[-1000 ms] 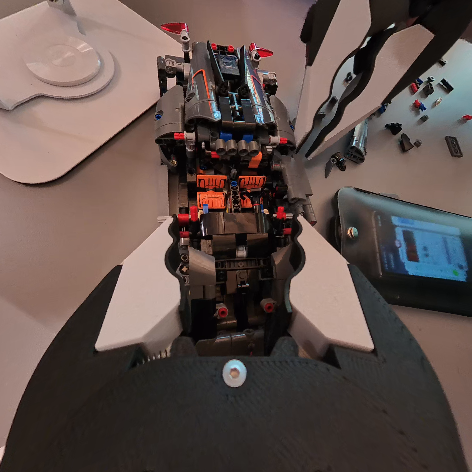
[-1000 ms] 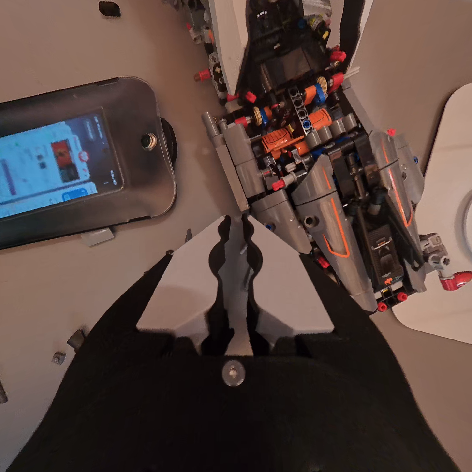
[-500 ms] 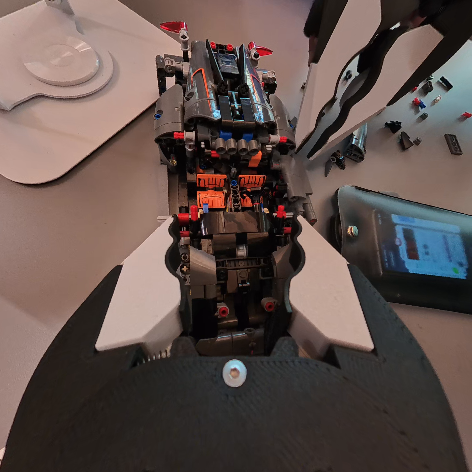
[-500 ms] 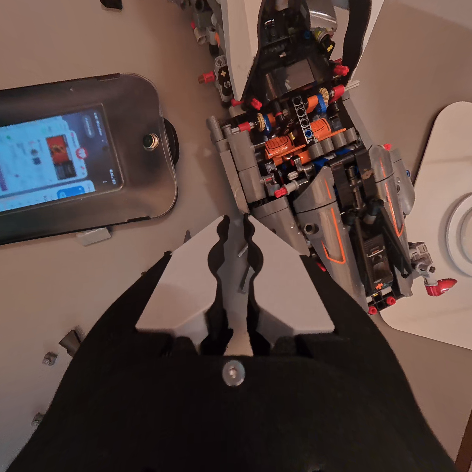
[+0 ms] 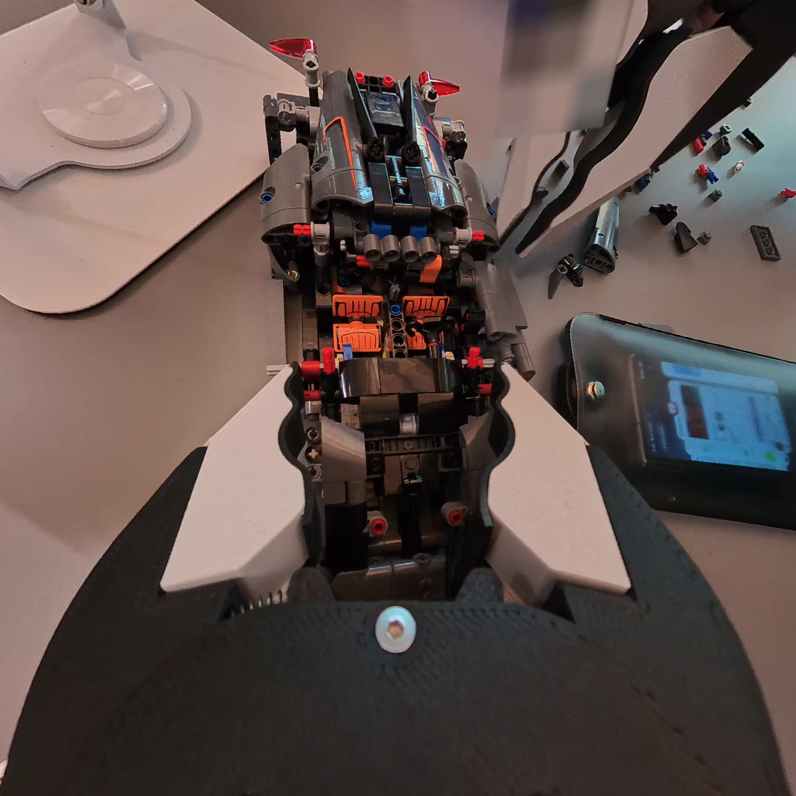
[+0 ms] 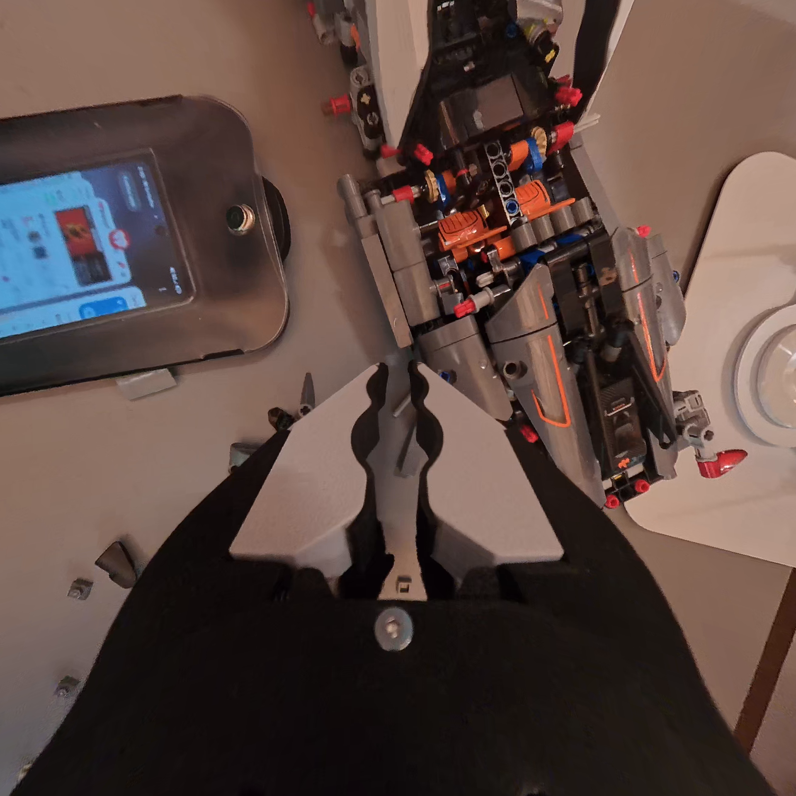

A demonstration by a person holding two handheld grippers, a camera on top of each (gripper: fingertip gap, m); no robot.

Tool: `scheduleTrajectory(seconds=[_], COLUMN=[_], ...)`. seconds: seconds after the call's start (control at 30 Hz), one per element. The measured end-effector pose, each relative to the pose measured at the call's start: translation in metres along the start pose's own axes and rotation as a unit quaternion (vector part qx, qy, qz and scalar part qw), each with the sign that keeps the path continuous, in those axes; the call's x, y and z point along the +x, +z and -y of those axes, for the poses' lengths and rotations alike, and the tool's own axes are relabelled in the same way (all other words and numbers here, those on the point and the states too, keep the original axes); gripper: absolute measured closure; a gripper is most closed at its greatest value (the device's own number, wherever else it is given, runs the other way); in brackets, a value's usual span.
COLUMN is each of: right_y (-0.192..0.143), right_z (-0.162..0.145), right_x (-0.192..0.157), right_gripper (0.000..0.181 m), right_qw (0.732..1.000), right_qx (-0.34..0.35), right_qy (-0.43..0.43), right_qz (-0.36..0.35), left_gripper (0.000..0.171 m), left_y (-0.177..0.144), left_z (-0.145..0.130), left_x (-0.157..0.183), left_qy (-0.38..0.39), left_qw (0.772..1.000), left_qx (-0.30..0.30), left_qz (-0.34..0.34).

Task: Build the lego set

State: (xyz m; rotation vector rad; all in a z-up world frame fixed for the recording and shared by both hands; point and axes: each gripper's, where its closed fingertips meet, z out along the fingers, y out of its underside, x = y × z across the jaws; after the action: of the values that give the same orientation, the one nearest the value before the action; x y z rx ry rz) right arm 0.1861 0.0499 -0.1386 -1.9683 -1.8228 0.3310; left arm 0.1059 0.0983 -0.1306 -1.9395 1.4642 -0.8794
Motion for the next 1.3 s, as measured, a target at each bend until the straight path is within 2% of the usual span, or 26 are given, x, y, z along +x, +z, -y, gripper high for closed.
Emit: scheduleTrajectory(seconds=[0.23, 0.57, 0.7, 0.9, 1.03, 1.13, 1.3], right_y=[0.007, 0.005, 0.006, -0.004, 0.003, 0.009, 0.013], right_z=[0.004, 0.021, 0.022, 0.035, 0.030, 0.030, 0.025], right_x=[-0.005, 0.002, -0.003, -0.005, 0.001, -0.006, -0.006], right_gripper=[0.169, 0.181, 0.173, 0.170, 0.175, 0.167, 0.168], right_qw=[1.000, 0.999, 0.997, 0.998, 0.997, 0.997, 0.991], right_qx=[-0.009, -0.004, -0.018, 0.022, 0.003, -0.003, -0.032], right_qy=[-0.027, -0.034, -0.061, -0.049, -0.056, -0.067, -0.109], right_qz=[-0.013, -0.031, -0.041, -0.029, -0.059, -0.046, -0.074], left_gripper=[0.097, 0.102, 0.103, 0.105, 0.107, 0.108, 0.108], left_y=[-0.008, -0.004, -0.007, -0.008, -0.008, -0.008, -0.007], left_z=[0.003, 0.003, 0.002, 0.000, -0.001, -0.001, -0.001], left_x=[-0.017, -0.022, -0.026, -0.024, -0.023, -0.022, -0.022], left_qy=[-0.016, -0.018, -0.027, -0.025, -0.023, -0.022, -0.020], left_qw=[0.999, 0.999, 0.999, 0.999, 0.999, 0.999, 0.999], left_qx=[0.025, 0.026, 0.032, 0.024, 0.022, 0.021, 0.021], left_qz=[0.021, 0.025, 0.025, 0.024, 0.021, 0.022, 0.021])
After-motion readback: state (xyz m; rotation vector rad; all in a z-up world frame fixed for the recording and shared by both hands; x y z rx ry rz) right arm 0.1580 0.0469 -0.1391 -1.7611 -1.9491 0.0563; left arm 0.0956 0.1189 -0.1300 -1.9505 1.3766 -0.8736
